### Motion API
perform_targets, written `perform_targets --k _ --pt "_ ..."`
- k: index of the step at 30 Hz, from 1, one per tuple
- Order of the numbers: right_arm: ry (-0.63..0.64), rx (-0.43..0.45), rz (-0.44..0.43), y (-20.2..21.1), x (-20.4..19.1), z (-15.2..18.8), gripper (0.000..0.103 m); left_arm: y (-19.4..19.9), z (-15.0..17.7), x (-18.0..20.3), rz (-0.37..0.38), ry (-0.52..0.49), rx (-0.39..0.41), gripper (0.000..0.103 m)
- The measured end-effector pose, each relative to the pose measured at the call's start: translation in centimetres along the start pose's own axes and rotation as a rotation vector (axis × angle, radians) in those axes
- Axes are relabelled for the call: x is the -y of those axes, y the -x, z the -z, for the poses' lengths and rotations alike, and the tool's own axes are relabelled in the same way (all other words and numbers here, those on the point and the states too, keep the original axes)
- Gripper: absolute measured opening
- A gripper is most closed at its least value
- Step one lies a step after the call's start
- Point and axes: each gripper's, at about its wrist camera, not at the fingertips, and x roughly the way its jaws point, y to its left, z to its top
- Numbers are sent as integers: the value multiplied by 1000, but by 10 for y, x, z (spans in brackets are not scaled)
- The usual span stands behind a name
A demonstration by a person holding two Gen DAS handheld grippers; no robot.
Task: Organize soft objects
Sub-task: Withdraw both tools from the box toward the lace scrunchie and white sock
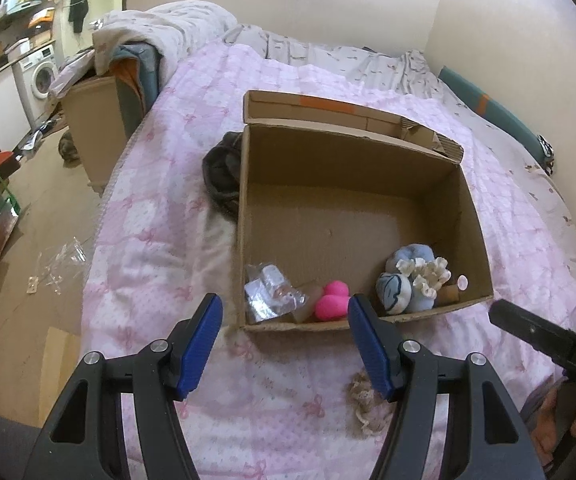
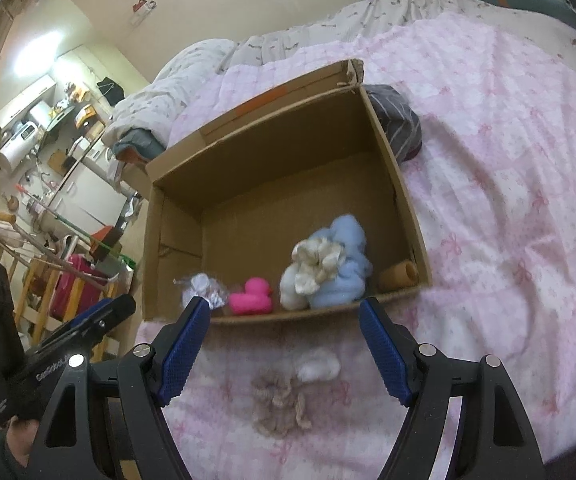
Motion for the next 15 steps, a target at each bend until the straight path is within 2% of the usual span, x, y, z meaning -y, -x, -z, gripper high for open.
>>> perform_targets --k 7,15 --pt "-12 -19 13 9 -1 17 82 6 14 -3 -7 17 -18 62" --pt "-52 -53 31 3 3 32 82 0 33 -6 -25 40 -83 62"
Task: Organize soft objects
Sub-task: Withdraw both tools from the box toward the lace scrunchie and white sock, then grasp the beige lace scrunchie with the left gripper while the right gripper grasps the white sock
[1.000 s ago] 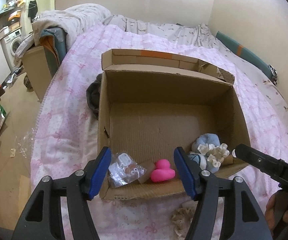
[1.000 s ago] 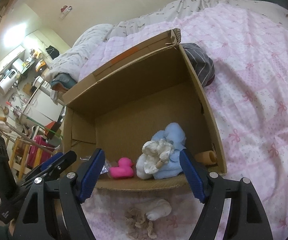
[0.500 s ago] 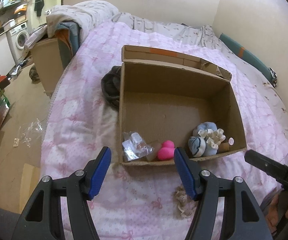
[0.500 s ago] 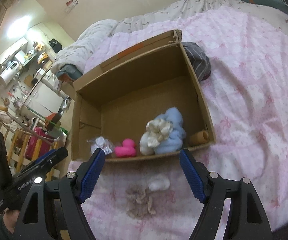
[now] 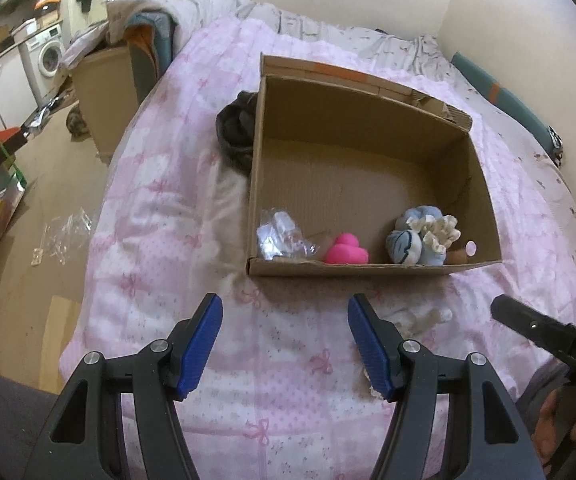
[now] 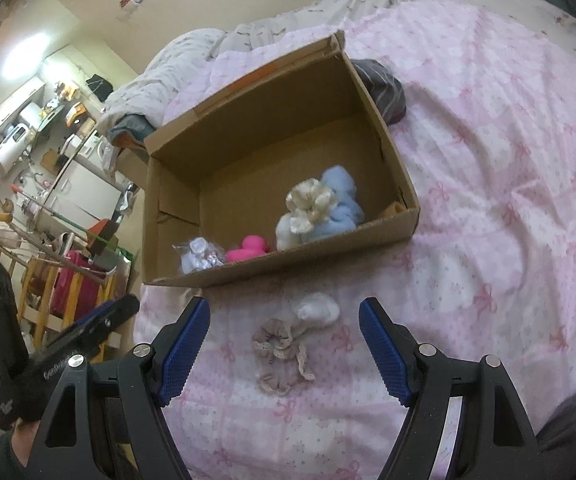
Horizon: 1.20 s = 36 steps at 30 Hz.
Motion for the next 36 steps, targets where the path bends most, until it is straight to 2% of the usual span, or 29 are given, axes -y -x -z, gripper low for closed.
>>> perform_targets --k 5,9,13,16,20,22,23,24,27,30,34,36 --pt "-23 -101 29 -26 6 4 82 -12 1 -6 -31 27 -43 62" --pt "-7 -195 74 -50 5 10 82 -26 3 -11 -20 60 -108 62" --pt "21 -272 70 -73 -2 18 82 -31 4 -13 -10 78 -135 62" --pt "67 -222 139 -76 -6 13 82 -33 5 -12 -3 78 -143 62" --pt "-21 -203 108 -84 7 -1 82 -37 7 -5 -2 51 -159 62" --pt "-31 -206 95 -90 11 -3 67 -38 7 -2 -5 38 -158 62" --pt "-41 -224 82 -94 13 -3 51 -39 8 0 -4 32 -160 62" --pt "-49 -238 73 -97 15 -3 39 -40 8 1 -3 28 -163 62" --pt "-31 -228 76 -96 15 -2 34 -45 11 7 0 8 -178 62" --pt "-3 -175 93 -82 13 -5 32 -49 14 14 19 -11 -191 62" --pt "-48 -75 137 -45 21 -9 32 -58 21 31 72 -34 -237 62" --pt "-95 -69 134 -33 30 -8 32 -63 24 42 102 -47 -257 62"
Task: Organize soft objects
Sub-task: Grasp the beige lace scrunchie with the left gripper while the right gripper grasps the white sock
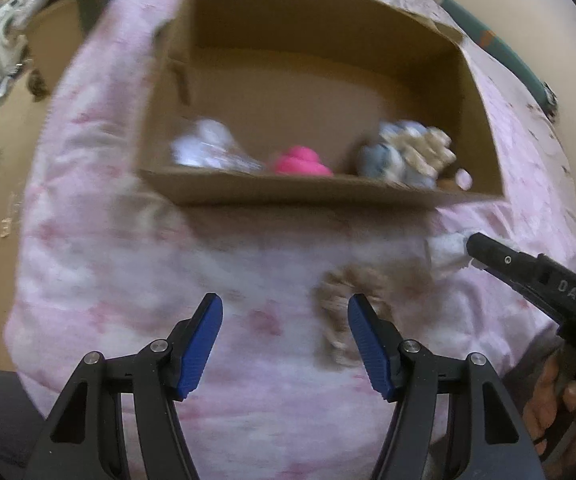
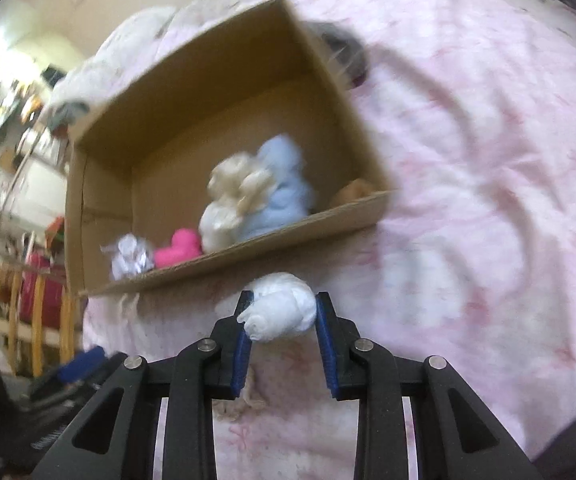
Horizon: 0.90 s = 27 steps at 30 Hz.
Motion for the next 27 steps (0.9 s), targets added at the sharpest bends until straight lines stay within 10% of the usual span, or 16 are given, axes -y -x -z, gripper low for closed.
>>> perform_targets --k 9,20,24,27 --pt "-113 48 -33 38 37 7 32 -36 -5 36 119 56 -89 62" --pt "-132 47 -64 36 37 10 32 -72 7 54 -46 -2 -167 62" --pt "-136 44 -74 35 36 10 32 -73 11 58 -87 -41 -163 17" --pt "-138 44 -79 35 35 10 32 -70 12 50 -74 -41 -161 10"
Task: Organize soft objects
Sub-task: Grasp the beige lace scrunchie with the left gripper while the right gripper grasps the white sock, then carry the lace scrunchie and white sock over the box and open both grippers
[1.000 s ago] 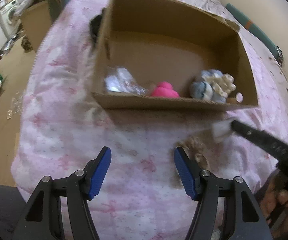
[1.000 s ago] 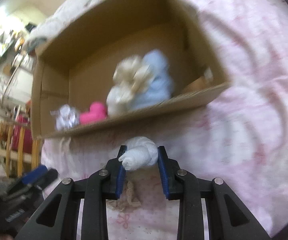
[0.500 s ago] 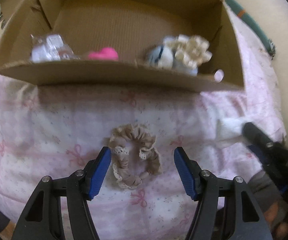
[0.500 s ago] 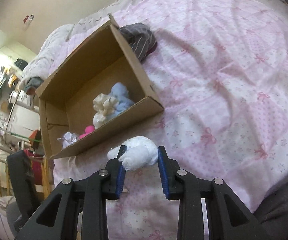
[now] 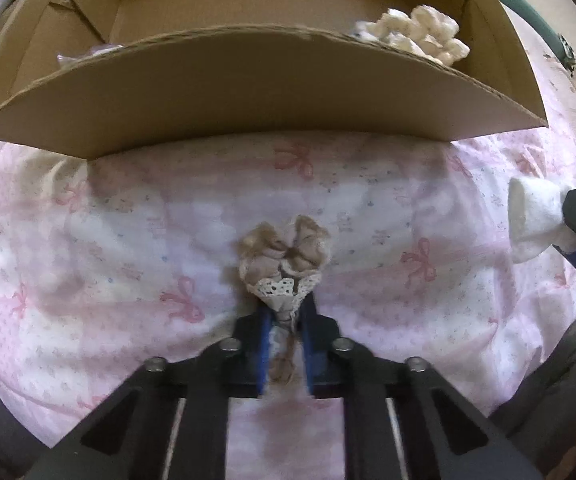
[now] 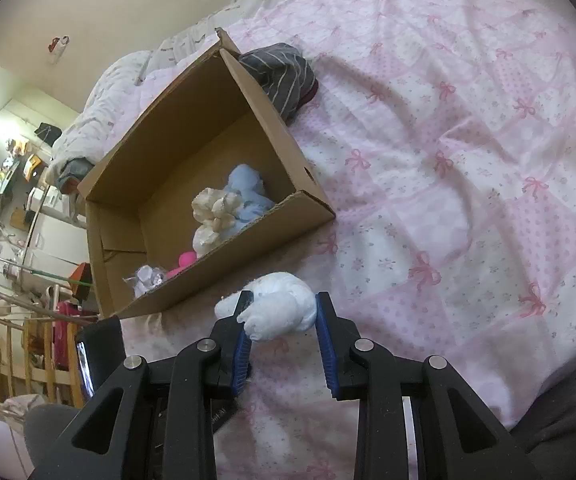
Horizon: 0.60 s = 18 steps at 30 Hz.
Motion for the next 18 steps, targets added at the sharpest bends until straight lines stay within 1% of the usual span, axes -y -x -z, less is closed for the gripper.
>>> perform_targets --k 2,6,13,16,18 --pt "3 -2 -2 -1 -1 0 32 2 3 -7 -33 -4 5 10" --pt "13 -7 -5 -2 -4 1 32 8 9 -26 -66 0 10 10" --pt "36 -15 -7 -5 -11 4 32 16 25 -67 -141 61 6 10" --pt "50 -22 -5 -8 -15 7 32 24 29 -76 -155 80 26 10" --pt "60 -25 -5 -9 -17 8 32 33 30 -78 -149 92 53 10"
